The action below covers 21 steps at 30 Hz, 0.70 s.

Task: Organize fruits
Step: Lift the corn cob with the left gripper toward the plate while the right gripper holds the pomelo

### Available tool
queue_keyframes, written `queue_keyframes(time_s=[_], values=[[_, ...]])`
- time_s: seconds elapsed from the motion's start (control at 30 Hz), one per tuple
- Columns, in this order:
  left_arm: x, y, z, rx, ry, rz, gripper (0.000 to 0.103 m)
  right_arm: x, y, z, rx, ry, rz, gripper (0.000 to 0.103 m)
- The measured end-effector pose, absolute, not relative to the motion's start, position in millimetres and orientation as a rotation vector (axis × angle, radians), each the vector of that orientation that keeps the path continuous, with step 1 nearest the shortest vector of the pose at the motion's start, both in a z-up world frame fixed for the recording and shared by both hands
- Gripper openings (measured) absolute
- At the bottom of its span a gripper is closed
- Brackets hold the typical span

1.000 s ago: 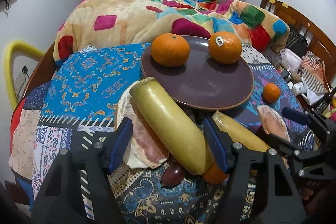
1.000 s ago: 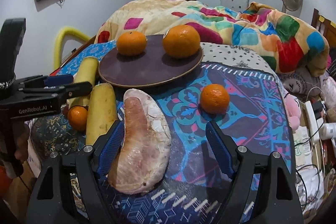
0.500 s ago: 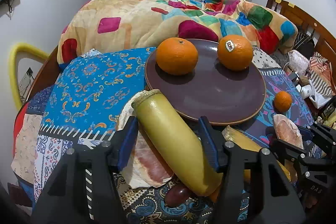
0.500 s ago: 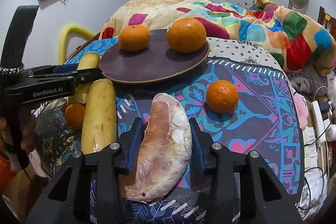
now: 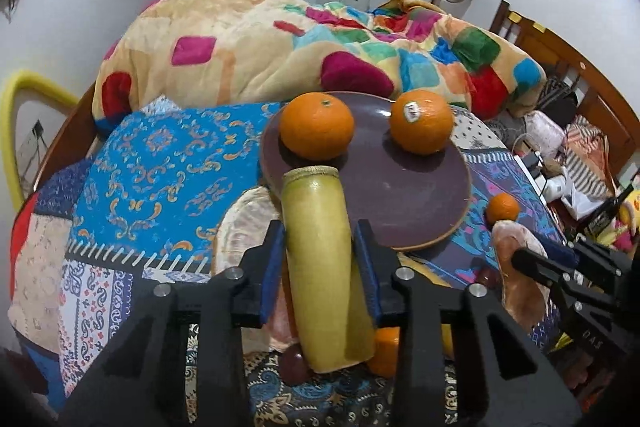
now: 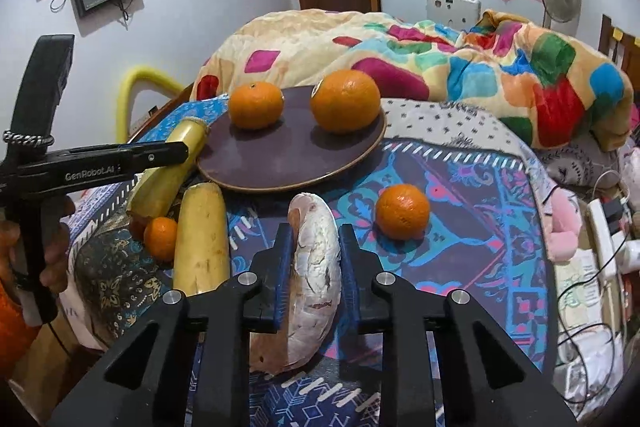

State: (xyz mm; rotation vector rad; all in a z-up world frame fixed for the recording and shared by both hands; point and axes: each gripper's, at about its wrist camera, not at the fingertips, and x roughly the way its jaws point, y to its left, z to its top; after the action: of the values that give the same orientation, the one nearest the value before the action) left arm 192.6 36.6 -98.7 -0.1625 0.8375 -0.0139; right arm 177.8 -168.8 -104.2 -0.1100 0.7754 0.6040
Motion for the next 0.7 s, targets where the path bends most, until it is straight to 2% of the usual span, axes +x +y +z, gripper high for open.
queue_keyframes(time_s=[0.03, 0.07, 0.3, 0.33, 0.37, 0.4, 0.47, 0.7], values=[[191, 34, -95, -0.151, 0.825, -0.018, 0.024, 177, -169, -103, -0.110, 0.773, 0.603, 0.020], [188, 31, -91, -0.141, 0.808, -0.020, 0.000, 176, -170, -102, -0.110, 0.770, 0.605, 0.020], [189, 21, -76, -0.108, 0.823, -0.060, 0.001, 175, -171, -95, -0.121, 0.756, 0.593, 0.020], [189, 21, -78, -0.095, 0.826, -0.042, 0.006, 175, -171, -96, -0.127, 0.755, 0.589, 0.020], [188, 21, -79, -0.085, 0.830, -0.035, 0.017, 174, -170, -97, -0.140, 0.752, 0.580, 0.020], [188, 22, -81, -0.081, 0.830, -0.029, 0.033, 173, -170, -98, -0.147, 0.748, 0.572, 0.020], [186, 27, -85, -0.086, 0.824, 0.000, 0.049, 175, -169, -100, -0.157, 0.751, 0.563, 0.023], [184, 51, -109, -0.177, 0.890, -0.013, 0.051, 176, -174, -110, -0.174, 0.791, 0.547, 0.028]])
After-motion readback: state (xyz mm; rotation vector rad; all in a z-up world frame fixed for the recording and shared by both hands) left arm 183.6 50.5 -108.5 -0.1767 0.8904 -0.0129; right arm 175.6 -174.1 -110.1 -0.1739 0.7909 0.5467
